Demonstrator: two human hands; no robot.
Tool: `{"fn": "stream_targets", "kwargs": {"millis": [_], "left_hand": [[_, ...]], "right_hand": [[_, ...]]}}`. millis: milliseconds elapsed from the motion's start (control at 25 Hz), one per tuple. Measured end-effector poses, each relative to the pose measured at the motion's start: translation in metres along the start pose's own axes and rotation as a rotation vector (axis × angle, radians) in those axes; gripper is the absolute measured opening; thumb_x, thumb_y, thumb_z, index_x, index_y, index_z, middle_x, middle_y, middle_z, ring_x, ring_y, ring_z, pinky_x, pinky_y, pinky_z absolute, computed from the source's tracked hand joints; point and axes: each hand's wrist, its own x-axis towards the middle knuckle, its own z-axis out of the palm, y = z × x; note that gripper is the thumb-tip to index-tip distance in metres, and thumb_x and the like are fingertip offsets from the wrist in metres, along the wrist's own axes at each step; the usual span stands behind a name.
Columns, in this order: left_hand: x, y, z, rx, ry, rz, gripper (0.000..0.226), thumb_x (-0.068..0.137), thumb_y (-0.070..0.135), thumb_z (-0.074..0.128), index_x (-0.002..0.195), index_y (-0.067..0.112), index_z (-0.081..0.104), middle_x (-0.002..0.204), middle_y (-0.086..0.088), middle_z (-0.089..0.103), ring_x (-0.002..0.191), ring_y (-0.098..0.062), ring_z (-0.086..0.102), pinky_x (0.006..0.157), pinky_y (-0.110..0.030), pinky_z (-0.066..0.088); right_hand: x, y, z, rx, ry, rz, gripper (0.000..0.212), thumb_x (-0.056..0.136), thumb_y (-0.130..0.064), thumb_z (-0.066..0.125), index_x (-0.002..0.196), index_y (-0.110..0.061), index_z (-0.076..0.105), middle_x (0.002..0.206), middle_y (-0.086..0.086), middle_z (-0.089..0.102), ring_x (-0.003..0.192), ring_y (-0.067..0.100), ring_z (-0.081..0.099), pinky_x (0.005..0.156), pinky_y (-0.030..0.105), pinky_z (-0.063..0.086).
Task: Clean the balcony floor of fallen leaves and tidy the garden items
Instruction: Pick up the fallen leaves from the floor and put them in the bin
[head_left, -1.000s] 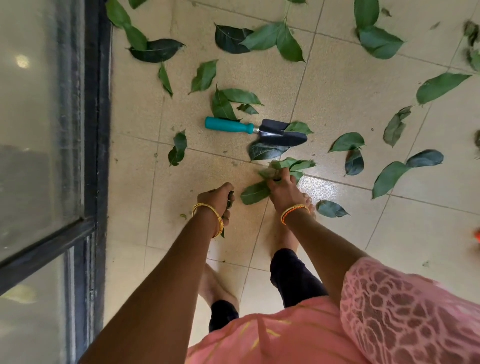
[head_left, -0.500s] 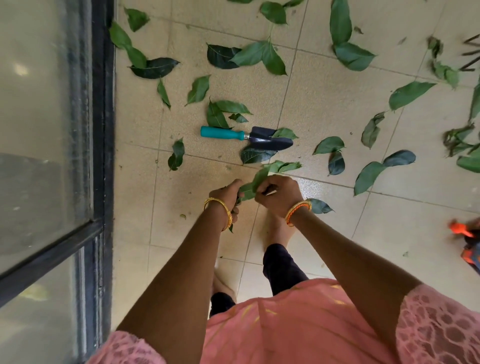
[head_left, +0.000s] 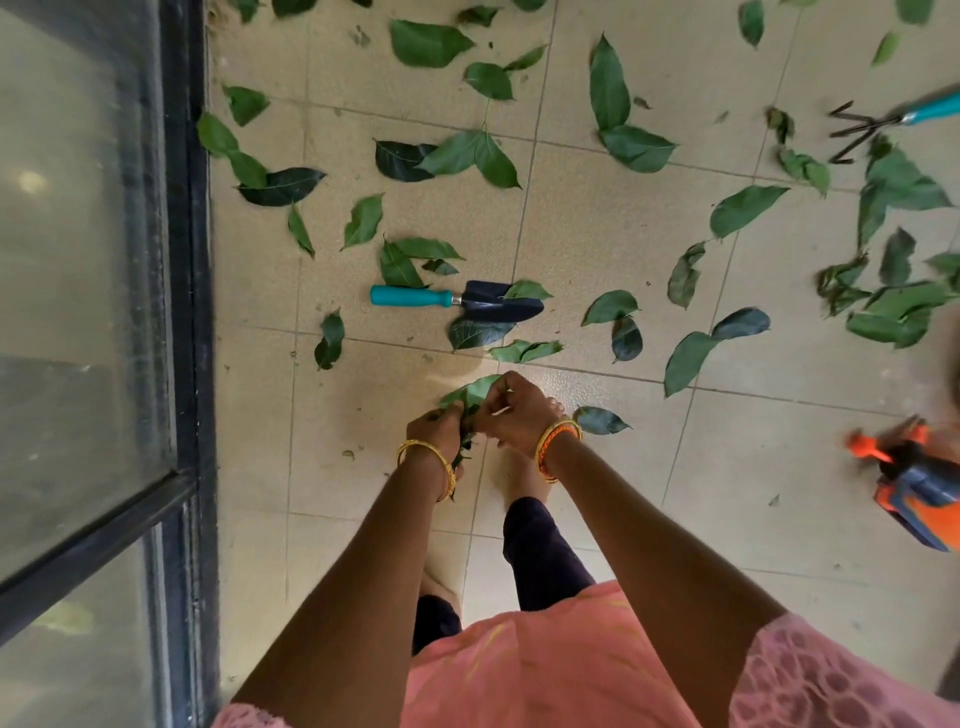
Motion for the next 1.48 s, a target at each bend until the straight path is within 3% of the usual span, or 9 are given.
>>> {"fn": "stream_targets", "kwargs": {"millis": [160,280,440,600,920,1080,1280,1360,1480], "left_hand": [[0.003,0.016,0.007,0.031,0.020,0.022,0.042,0.092,0.033,0.056,0.120,0.002,0.057,0.100,-0.020,0.059,0.083,-0.025,0.047,0.048,-0.024,0.038],[0.015,0.038,0.006,0.053,0.011,0.040,0.044,0.088,0.030,0.060,0.119,0.000,0.057,0.116,-0.023,0.060,0.086,-0.025,0.048,0.047,-0.025,0.037],[0.031,0.061,0.000,0.150,0.052,0.106,0.032,0.087,0.033,0.061,0.105,0.007,0.057,0.096,-0.011,0.058,0.075,-0.020,0.052,0.053,-0.027,0.036],[0.049,0.073,-0.008,0.198,0.043,0.128,0.025,0.085,0.032,0.062,0.074,0.011,0.053,0.083,-0.008,0.057,0.071,-0.019,0.052,0.073,-0.034,0.043],[0.052,0.084,-0.017,0.363,0.001,0.121,0.043,0.081,0.039,0.063,0.104,0.003,0.064,0.094,-0.010,0.065,0.076,-0.022,0.055,0.057,-0.026,0.040],[0.035,0.090,-0.014,0.353,-0.081,0.074,0.028,0.085,0.029,0.060,0.094,0.004,0.067,0.076,-0.010,0.071,0.044,-0.013,0.059,0.036,-0.016,0.037],[0.011,0.069,0.021,0.321,-0.036,0.085,0.047,0.075,0.041,0.066,0.105,0.005,0.065,0.104,-0.013,0.070,0.087,-0.028,0.068,0.068,-0.029,0.056],[0.000,0.062,0.036,0.306,-0.054,0.131,0.038,0.084,0.037,0.066,0.104,0.006,0.060,0.096,-0.011,0.065,0.073,-0.020,0.064,0.046,-0.017,0.052],[-0.009,0.055,0.055,0.393,-0.108,0.208,0.015,0.092,0.021,0.058,0.096,0.008,0.052,0.070,-0.007,0.053,0.038,-0.011,0.051,0.026,-0.014,0.035]], "right_hand": [[0.025,0.020,-0.025,0.047,0.222,0.144,0.024,0.078,-0.025,0.075,0.087,-0.019,0.053,0.095,0.003,0.062,0.074,0.019,0.062,0.075,0.039,0.057],[0.057,0.034,-0.038,-0.044,0.422,0.241,0.047,0.077,-0.034,0.075,0.113,-0.016,0.051,0.115,0.011,0.060,0.101,0.029,0.060,0.087,0.035,0.051],[0.095,0.030,-0.020,-0.079,0.444,0.231,0.079,0.075,-0.029,0.078,0.135,-0.010,0.032,0.127,0.015,0.045,0.117,0.032,0.047,0.098,0.041,0.045],[0.121,0.030,-0.003,-0.165,0.604,0.185,0.049,0.086,-0.024,0.064,0.126,-0.007,0.040,0.120,0.016,0.051,0.109,0.033,0.053,0.092,0.041,0.046],[0.118,0.024,0.002,-0.213,0.572,0.040,0.017,0.088,-0.010,0.057,0.102,-0.003,0.062,0.099,0.018,0.066,0.089,0.032,0.060,0.079,0.034,0.047],[0.075,0.015,-0.013,0.093,0.539,0.133,0.010,0.079,-0.014,0.072,0.088,-0.010,0.070,0.087,0.009,0.071,0.080,0.020,0.063,0.082,0.033,0.054],[0.012,0.001,-0.001,0.080,0.369,0.072,0.007,0.076,-0.030,0.070,0.075,-0.035,0.066,0.085,-0.006,0.070,0.084,0.016,0.064,0.081,0.028,0.051],[0.007,0.007,0.000,0.000,0.386,0.148,0.015,0.061,-0.046,0.060,0.074,-0.053,0.062,0.086,-0.009,0.069,0.089,0.022,0.063,0.087,0.039,0.050],[-0.008,0.014,-0.022,0.018,0.248,0.122,0.022,0.065,-0.039,0.057,0.083,-0.034,0.070,0.093,0.003,0.068,0.093,0.026,0.060,0.087,0.041,0.051]]}}
